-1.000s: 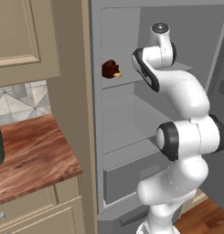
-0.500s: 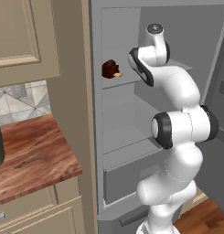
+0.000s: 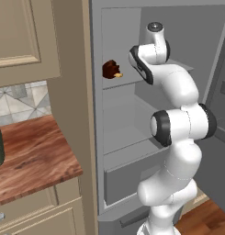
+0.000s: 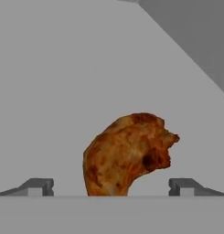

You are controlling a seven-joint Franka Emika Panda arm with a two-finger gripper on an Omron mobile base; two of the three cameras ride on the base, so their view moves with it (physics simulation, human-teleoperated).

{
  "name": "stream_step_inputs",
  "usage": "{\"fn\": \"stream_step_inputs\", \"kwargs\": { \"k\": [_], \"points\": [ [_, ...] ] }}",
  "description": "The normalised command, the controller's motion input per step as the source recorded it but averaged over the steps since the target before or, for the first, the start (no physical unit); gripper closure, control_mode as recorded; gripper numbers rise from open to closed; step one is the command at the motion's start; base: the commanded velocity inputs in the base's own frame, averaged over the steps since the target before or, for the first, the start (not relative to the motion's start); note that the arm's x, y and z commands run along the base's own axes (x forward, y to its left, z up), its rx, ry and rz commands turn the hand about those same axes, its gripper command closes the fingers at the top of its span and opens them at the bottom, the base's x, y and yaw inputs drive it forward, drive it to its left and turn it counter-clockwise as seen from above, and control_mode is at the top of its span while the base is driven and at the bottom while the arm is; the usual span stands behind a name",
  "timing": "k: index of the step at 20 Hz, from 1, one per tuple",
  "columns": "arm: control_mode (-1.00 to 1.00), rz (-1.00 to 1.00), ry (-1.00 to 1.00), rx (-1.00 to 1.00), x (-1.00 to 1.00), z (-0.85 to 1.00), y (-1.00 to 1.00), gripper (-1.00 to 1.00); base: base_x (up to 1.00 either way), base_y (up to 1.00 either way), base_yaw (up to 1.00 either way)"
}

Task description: Gather the squash and lemon wedge from the fridge and place them on a tray on the dining counter. Then gather the steak and chicken drumstick from the fridge and place them on the other tray.

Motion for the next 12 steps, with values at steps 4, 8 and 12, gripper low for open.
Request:
{"fn": "stream_step_inputs", "kwargs": {
  "k": [4,8,12],
  "points": [
    [-1.0,-0.05,0.0,0.0,-0.01,-0.13,-0.04,-1.0,0.0,0.0,0.0],
    [-1.0,-0.04,0.0,0.0,0.0,-0.14,0.0,-1.0,0.0,0.0,0.0],
    [-1.0,-0.02,0.0,0.03,0.0,-0.15,-0.02,-1.0,0.0,0.0,0.0]
  ]
}}
